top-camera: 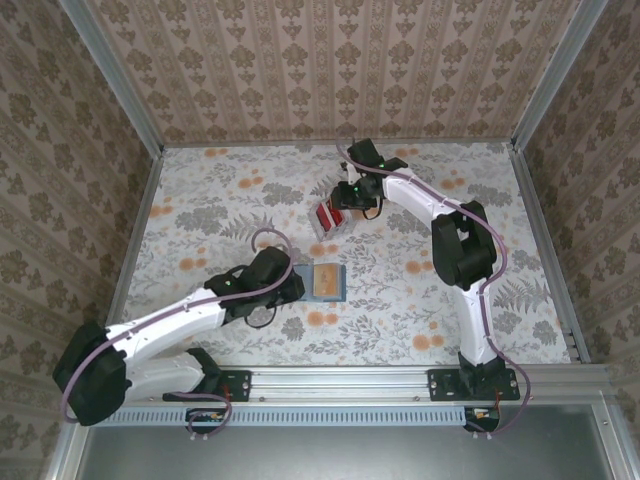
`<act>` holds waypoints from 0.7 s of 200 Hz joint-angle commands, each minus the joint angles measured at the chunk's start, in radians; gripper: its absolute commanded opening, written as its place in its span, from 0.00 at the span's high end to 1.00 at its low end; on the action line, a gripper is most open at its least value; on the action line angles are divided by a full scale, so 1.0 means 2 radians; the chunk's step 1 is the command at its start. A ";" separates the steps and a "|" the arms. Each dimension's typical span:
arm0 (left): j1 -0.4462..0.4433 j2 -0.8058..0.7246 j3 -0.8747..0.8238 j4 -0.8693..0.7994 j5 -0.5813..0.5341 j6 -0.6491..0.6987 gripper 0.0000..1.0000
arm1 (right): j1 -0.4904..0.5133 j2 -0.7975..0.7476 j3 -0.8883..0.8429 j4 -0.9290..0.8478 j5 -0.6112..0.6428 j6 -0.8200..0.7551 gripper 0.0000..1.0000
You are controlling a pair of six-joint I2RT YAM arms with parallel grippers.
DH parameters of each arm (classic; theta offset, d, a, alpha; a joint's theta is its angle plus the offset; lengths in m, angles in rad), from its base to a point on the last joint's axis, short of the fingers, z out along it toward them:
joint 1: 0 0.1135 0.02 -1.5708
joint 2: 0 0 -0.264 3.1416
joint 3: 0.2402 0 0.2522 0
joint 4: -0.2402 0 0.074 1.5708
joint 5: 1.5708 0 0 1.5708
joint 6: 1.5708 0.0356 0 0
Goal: Put the credit cards into the card holder
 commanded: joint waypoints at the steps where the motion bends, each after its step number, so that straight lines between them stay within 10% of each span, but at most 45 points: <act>1: 0.010 -0.016 -0.014 -0.018 -0.003 0.010 0.84 | 0.003 -0.013 0.010 -0.019 -0.001 -0.004 0.59; 140: 0.016 -0.003 -0.020 -0.004 0.006 0.009 0.84 | 0.001 -0.035 -0.001 -0.018 0.004 -0.007 0.72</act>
